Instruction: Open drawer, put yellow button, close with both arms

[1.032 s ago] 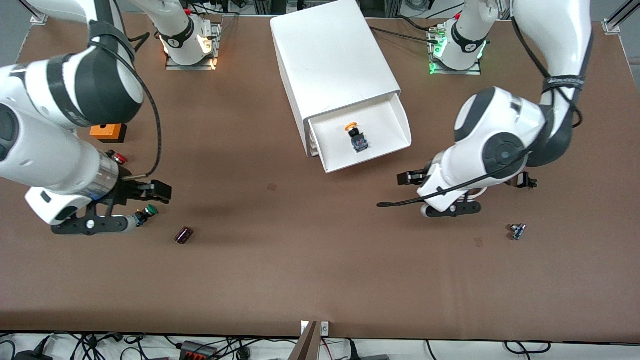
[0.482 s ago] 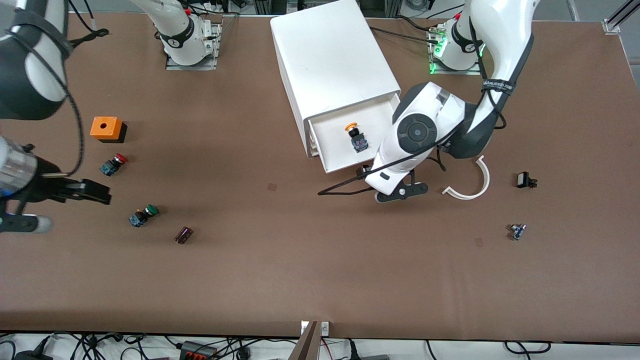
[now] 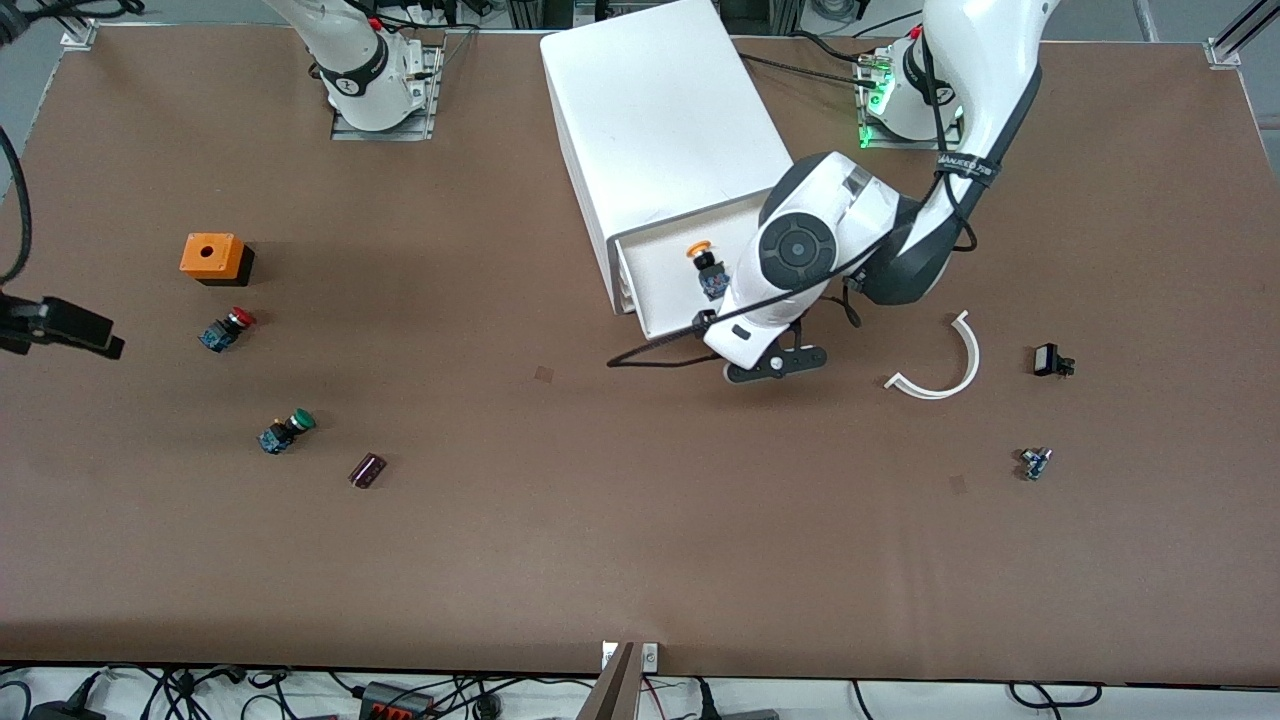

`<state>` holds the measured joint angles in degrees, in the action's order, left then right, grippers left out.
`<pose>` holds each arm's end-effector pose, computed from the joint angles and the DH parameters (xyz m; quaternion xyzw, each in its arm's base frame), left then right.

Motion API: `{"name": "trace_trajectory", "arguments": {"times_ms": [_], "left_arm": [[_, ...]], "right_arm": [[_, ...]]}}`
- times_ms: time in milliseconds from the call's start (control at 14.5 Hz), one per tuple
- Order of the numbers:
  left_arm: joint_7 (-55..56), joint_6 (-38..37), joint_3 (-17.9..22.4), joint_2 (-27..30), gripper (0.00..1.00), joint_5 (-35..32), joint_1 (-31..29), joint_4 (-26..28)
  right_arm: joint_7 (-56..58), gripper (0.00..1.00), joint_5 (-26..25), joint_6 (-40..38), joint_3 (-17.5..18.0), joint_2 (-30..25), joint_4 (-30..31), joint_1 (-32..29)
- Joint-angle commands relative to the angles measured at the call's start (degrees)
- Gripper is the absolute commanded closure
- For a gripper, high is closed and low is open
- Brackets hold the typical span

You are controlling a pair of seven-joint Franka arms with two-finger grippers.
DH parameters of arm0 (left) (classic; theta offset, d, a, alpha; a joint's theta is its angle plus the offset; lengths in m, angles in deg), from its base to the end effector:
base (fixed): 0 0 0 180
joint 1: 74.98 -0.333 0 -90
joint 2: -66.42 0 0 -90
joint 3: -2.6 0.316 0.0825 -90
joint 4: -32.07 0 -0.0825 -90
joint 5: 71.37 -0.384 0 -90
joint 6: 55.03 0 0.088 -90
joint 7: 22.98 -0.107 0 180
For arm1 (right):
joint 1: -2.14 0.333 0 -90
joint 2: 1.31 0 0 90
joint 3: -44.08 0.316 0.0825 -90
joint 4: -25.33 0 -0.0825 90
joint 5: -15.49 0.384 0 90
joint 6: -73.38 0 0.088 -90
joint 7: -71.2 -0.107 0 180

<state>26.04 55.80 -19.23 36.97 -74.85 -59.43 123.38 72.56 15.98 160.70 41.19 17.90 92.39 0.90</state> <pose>0.5517 -0.3761 0.3416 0.9900 0.1043 -0.0945 0.0013 0.6484 -0.0395 0.6064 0.9997 -0.0225 0.0092 0.0045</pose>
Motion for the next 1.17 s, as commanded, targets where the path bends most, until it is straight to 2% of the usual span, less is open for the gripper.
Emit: {"name": "trace_trajectory", "arguments": {"times_ms": [0, 206, 482, 619, 895, 1101], "left_arm": [[1.77, 0.35, -2.26, 4.65, 0.00, 0.14, -1.14, 5.36], [4.49, 0.44, -4.36, 5.19, 0.00, 1.72, -1.14, 7.04], [8.02, 0.53, -7.61, 5.36, 0.00, 1.81, -1.32, 9.32], [8.02, 0.44, -9.54, 5.54, 0.00, 1.81, -2.54, 10.28], [10.74, 0.35, -17.27, 5.54, 0.00, 1.81, -8.25, 11.34], [11.18, 0.35, -20.71, 5.45, 0.00, 1.81, -11.33, 11.87]], "right_arm": [[1.28, 0.00, -1.27, 2.41, 1.39, -5.84, 7.55, -0.44], [1.37, 0.00, -2.95, 1.62, 1.39, -7.33, 9.21, 1.06], [1.28, 0.00, -3.12, 8.10, 1.30, -17.51, 25.36, 1.06], [1.19, 0.00, -3.30, 9.26, 1.30, -21.13, 30.65, 1.06], [1.19, 0.00, -3.21, 9.79, 1.30, -21.94, 31.73, 0.89], [1.54, 0.00, -3.21, 9.53, 1.30, -20.71, 30.68, 0.97]]}}
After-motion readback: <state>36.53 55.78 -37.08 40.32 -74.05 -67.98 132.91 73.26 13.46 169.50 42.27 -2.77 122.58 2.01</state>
